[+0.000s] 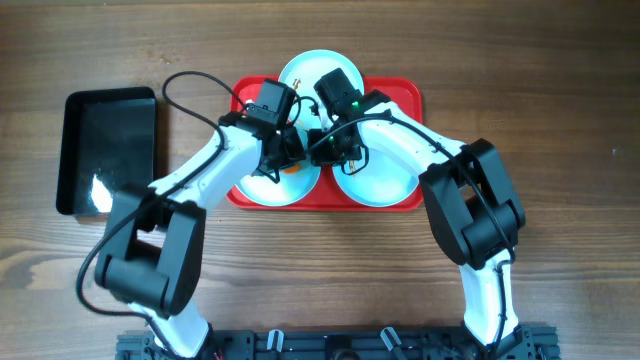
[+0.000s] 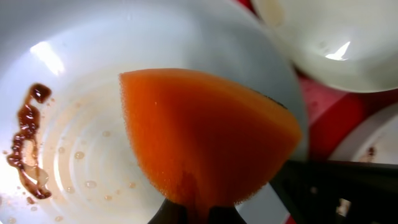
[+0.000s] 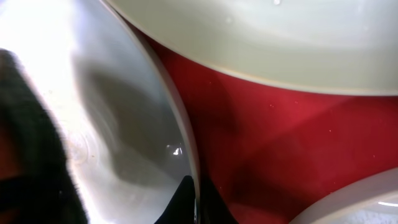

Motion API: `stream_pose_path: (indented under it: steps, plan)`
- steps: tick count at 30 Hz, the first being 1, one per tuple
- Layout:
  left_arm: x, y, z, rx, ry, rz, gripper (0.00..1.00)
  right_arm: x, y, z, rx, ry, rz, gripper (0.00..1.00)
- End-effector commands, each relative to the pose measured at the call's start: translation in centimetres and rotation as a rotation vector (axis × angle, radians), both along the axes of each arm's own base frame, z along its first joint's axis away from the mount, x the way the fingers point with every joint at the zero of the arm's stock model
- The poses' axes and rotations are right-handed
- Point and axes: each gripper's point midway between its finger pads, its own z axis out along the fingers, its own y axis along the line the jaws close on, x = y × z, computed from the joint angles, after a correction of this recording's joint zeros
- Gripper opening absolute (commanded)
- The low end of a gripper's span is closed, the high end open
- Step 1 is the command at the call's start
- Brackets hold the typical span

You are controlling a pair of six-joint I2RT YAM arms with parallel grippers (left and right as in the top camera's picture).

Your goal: Clean dirty plates on tray and stack at the side

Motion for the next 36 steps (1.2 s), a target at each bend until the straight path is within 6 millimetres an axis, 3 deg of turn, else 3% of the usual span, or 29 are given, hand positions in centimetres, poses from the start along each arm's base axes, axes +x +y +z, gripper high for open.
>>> stream_pose_path:
  steps: [1,8,18,22,36]
  plan:
    - [-0.8,0.0,-2.1,0.037,0.053,0.000,0.04,-1.1,-1.0,-2.5,-0.070,0.045,-0.002,0.04]
    - [-1.5,1.3,-3.6,0.109,0.092,0.011,0.04,-1.2,-1.1,-2.5,-0.073,0.050,-0.002,0.04]
    - [-4.1,6.3,-6.5,0.346,0.134,0.042,0.04,-1.4,-1.2,-2.6,-0.077,0.056,-0.002,0.04]
    - [-4.7,9.0,-6.2,0.478,0.122,0.140,0.04,-1.4,-1.2,-2.6,-0.079,0.060,-0.003,0.04]
    - [-4.0,11.3,-5.7,0.560,0.086,0.181,0.04,-1.9,-1.5,-2.7,-0.091,0.078,0.000,0.04]
